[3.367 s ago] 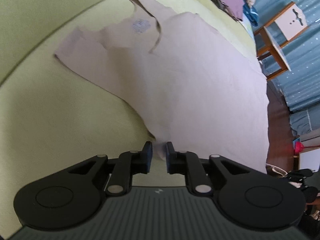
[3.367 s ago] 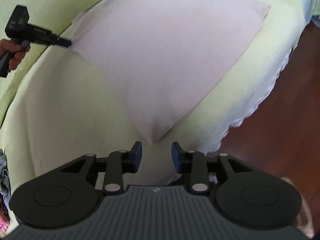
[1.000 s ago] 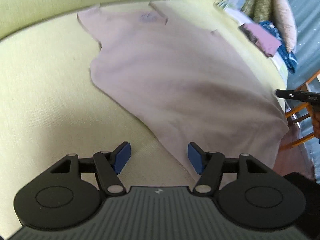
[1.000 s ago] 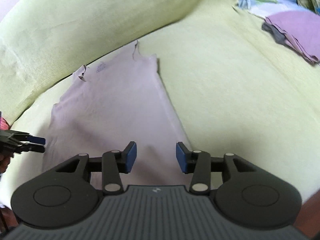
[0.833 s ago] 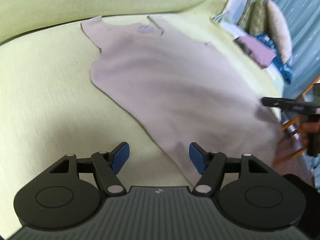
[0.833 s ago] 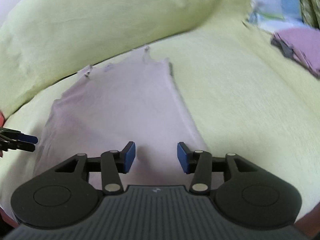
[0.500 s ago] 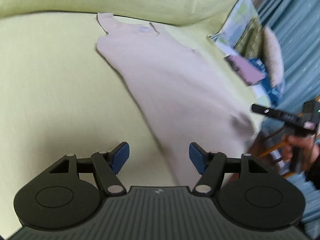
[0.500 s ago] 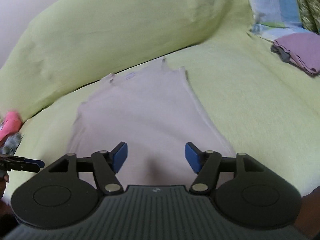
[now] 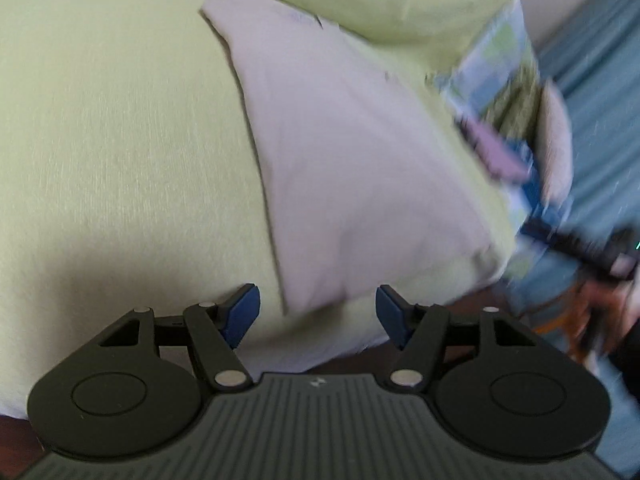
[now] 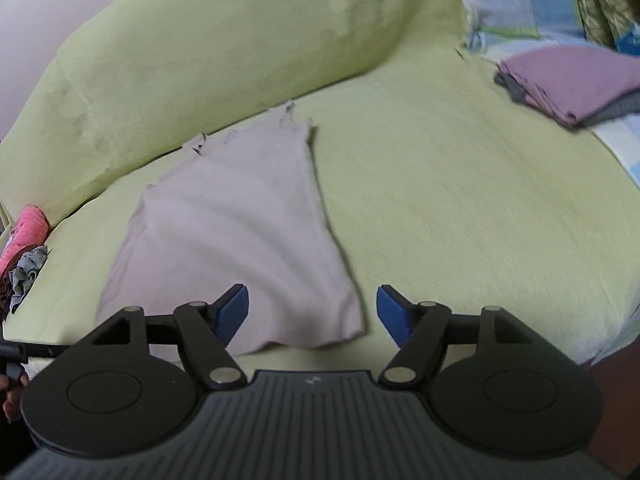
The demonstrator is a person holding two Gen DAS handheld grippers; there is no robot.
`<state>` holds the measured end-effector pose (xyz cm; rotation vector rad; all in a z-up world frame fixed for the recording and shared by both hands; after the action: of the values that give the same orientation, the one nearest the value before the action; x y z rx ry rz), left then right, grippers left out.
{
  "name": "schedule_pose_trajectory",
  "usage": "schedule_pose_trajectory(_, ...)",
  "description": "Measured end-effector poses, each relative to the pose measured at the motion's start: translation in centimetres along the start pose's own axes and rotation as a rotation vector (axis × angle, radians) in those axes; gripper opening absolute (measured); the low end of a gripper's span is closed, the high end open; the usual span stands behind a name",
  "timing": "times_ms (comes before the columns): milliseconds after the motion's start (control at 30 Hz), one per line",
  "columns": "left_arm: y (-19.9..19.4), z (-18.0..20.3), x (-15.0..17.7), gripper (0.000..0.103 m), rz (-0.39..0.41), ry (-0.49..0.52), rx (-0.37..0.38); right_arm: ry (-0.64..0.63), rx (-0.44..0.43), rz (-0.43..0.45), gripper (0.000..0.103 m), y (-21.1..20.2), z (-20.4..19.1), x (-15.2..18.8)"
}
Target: Fold clothes
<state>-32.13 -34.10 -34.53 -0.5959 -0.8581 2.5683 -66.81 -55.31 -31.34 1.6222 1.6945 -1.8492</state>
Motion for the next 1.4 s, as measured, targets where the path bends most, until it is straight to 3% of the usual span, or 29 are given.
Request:
schedule_pose_trajectory(233, 1.6, -0.3, -1.6, 0.065, -0.003, -0.028, 0.051, 0.018, -0.110, -0.032, 0.067, 2.7, 1.6, 1.4)
schedule_pose_trajectory(567, 1.4, -0.7, -0.7, 0.064, -0.011, -0.032, 0.097, 0.034, -0.161, -0.046, 0.067, 5.4, 2.2, 1.1)
schedule_pose_trajectory(633, 1.5, -0.8, -0.6, 0.059, -0.023, -0.038, 0.102, 0.026, -0.177, -0.053, 0.067, 5.9, 1.9, 0.9)
schedule_pose_trajectory(667, 1.6, -0.9, -0.6, 0.051, -0.031, -0.044, 0.103, 0.025, -0.184, -0.056, 0.067, 6.1, 1.8, 0.8)
schedule_pose_trajectory(767, 2.1, -2.0, -0.5, 0.013, -0.063, -0.077, 0.098, 0.044, -0.198, -0.058, 0.066, 6.5, 1.9, 0.5)
schedule_pose_trajectory(800, 2.2, -2.3, -0.4, 0.012, -0.070, -0.085, 0.100, 0.048, -0.201, -0.060, 0.065, 6.5, 1.9, 0.4)
schedule_pose_trajectory(900, 2.2, -2.7, -0.2, 0.008, -0.062, -0.102, 0.107, 0.050, -0.203, -0.077, 0.043, 6.6, 2.0, 0.4)
schedule_pose_trajectory(967, 2.1, -2.6, -0.2, 0.006, -0.055, -0.087, 0.094, 0.060, -0.193, -0.095, 0.006, 6.8, 2.2, 0.6)
schedule_pose_trajectory(1133, 1.5, -1.5, -0.2, 0.004, -0.071, -0.023, -0.002, 0.053, -0.153, -0.125, 0.002, 6.6, 1.9, 0.9)
schedule_pose_trajectory(1400, -0.1, -1.4, -0.3, 0.004, -0.104, 0.020, -0.079, 0.001, -0.138, -0.194, 0.002, 6.4, 0.2, 1.5)
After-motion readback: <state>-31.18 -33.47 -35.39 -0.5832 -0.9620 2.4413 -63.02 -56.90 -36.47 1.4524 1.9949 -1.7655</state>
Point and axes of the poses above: each gripper's, at about its wrist camera, not at the fingertips, and y roughly the way its jaws point, z to its right, x to its underside, the point moved 4 cm from there along y, roughly the way its jaws point, and after that the axes turned 14 degrees about -y, right-handed, at the moved point
